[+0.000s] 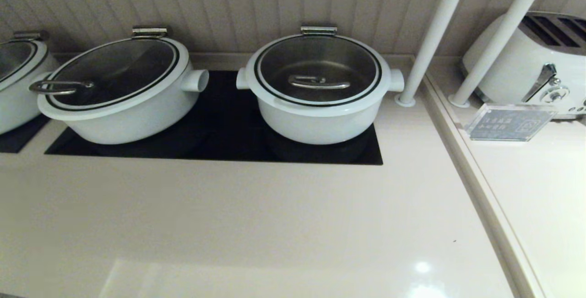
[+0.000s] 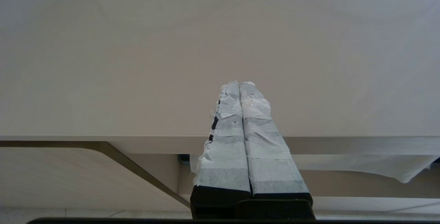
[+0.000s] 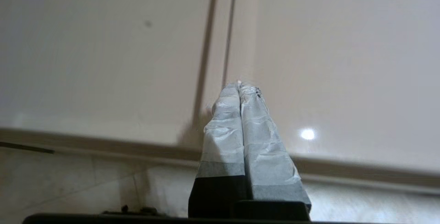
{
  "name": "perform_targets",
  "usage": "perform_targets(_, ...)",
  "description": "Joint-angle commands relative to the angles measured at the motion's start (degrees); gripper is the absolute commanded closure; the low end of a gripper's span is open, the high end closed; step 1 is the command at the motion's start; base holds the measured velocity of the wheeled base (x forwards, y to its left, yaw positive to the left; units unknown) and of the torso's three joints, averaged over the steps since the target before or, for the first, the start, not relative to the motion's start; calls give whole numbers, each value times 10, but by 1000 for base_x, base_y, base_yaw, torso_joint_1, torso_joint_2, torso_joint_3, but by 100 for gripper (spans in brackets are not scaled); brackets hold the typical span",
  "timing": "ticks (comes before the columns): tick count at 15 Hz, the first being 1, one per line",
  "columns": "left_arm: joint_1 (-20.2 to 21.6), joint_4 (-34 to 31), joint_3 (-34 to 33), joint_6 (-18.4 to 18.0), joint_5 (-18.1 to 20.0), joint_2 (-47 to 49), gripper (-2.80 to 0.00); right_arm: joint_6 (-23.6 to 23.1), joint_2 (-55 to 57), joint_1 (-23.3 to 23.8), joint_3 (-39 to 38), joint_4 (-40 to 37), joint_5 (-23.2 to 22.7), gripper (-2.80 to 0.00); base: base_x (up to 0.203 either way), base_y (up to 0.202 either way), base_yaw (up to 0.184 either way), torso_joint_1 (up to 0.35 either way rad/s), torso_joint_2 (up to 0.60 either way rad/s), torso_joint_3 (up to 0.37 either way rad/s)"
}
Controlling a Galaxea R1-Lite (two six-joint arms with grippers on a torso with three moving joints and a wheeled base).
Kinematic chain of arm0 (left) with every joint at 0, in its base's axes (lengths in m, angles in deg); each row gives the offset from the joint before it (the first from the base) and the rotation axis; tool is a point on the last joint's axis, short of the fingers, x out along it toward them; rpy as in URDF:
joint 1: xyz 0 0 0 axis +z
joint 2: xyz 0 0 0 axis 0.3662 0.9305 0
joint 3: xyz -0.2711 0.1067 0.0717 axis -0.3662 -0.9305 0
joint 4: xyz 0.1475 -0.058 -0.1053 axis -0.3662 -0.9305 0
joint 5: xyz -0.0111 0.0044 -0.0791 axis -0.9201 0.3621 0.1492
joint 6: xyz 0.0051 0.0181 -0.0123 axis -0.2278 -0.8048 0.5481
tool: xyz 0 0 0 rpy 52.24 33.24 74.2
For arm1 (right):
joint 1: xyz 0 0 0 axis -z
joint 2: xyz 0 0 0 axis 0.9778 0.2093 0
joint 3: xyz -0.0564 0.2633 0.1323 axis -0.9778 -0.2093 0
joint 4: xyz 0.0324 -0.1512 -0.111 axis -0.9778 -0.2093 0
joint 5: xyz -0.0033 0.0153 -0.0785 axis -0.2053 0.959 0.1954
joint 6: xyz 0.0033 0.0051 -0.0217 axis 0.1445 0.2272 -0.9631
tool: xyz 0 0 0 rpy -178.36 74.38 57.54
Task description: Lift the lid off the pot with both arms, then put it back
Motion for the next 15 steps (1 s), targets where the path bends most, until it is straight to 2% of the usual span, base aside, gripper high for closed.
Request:
perform_targets(1,0,0,0,0,0,0,0,-5,-77,21,0,-52,2,0,0,0,0,0,0,0)
perform_targets(6,1,0,0,0,0,0,0,-10,-176,22,0,-57,0,0,0,0,0,0,0,0)
perform_targets(15,1,0,0,0,0,0,0,3,-177,22,0,-57,2,0,0,0,0,0,0,0)
